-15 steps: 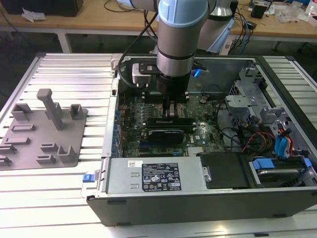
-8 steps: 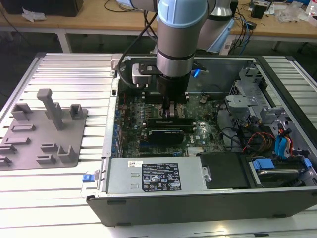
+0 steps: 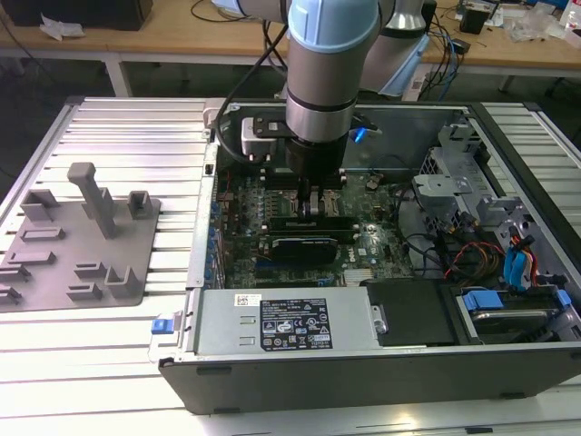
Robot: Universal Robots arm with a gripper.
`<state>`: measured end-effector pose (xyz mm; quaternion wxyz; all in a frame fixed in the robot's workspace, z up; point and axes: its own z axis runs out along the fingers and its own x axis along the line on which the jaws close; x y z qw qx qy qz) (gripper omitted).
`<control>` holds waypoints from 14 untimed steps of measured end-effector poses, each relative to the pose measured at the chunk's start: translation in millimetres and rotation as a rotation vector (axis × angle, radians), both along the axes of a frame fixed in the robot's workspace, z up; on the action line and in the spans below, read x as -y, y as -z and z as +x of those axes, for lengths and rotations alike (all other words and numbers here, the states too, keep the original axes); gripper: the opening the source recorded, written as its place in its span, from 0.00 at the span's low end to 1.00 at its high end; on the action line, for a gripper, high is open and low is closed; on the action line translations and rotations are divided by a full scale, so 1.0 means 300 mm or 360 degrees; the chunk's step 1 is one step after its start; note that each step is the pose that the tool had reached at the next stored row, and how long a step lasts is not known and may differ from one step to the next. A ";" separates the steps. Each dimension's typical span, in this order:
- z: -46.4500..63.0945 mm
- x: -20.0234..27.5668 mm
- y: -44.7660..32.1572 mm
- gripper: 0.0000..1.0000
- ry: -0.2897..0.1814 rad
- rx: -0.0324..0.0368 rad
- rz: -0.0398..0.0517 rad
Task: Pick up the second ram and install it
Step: 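Insert the second ram into the second slot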
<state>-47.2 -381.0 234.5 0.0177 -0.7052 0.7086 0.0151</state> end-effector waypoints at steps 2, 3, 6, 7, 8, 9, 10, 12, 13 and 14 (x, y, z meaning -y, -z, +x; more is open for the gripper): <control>0.000 0.000 0.002 0.09 0.0000 0.0001 0.0001; 0.000 0.000 0.001 0.09 0.0000 0.0001 0.0001; 0.000 0.000 -0.008 0.09 0.0000 0.0001 0.0001; 0.000 0.000 -0.008 0.09 0.0000 0.0001 0.0001; 0.000 0.000 -0.008 0.09 0.0000 0.0002 0.0001; 0.000 0.000 -0.008 0.09 0.0000 0.0003 0.0000; 0.000 0.000 -0.004 0.09 0.0000 0.0005 0.0001; -0.001 0.000 0.001 0.09 0.0000 0.0017 0.0000; -0.001 0.000 0.003 0.09 0.0000 0.0020 0.0001; -0.001 0.000 0.003 0.09 0.0000 0.0020 0.0001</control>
